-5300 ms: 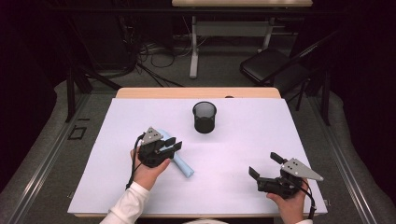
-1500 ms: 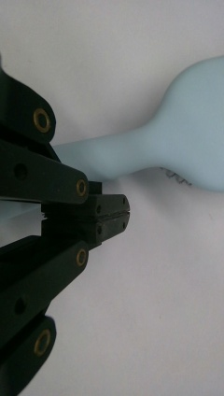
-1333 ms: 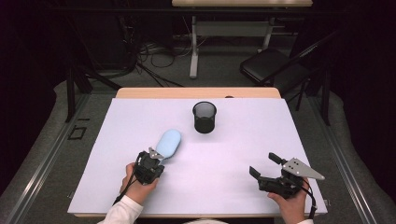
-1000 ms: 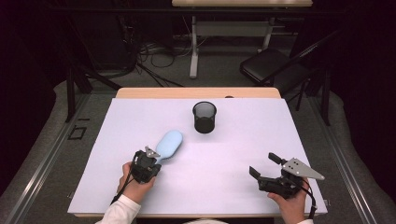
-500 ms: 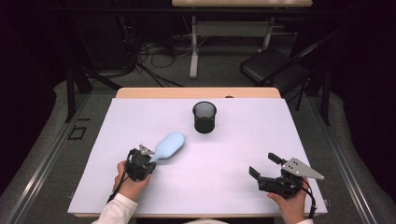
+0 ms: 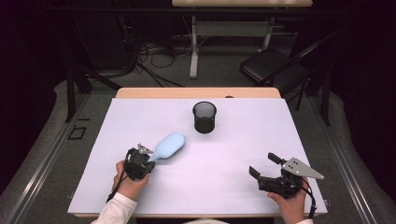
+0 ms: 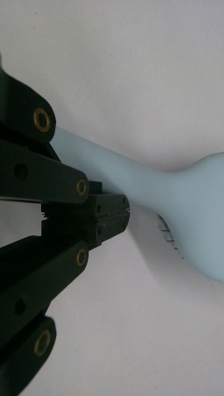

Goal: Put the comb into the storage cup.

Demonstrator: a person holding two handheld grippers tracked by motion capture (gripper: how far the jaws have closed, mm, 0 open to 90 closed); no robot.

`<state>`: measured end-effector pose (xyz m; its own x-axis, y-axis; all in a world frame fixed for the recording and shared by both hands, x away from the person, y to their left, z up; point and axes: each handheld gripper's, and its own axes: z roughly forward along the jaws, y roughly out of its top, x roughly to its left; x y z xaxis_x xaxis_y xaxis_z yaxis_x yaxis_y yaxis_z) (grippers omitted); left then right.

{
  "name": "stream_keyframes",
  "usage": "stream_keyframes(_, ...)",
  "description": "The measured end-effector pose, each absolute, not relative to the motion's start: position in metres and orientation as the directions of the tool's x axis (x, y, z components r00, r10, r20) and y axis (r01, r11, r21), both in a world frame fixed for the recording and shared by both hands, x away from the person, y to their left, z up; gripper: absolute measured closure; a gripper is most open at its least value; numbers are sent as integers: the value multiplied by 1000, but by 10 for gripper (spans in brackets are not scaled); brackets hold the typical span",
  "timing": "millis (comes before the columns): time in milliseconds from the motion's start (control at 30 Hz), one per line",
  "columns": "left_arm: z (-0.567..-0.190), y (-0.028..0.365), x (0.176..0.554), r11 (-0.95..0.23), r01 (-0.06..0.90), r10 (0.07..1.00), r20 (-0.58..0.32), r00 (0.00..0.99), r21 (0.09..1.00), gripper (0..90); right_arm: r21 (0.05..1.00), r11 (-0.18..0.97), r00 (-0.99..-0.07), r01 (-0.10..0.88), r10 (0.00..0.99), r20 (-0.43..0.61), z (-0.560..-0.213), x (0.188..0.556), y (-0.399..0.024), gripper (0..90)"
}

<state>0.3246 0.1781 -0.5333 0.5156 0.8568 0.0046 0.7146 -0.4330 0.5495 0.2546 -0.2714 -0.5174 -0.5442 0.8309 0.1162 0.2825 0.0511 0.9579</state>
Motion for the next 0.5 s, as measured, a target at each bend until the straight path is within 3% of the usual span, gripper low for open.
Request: stream_keyframes(500,-528,177,322,-432,701,850,-6,527,567,873,958,50,-538,281,836,114,-517,254,-272,83)
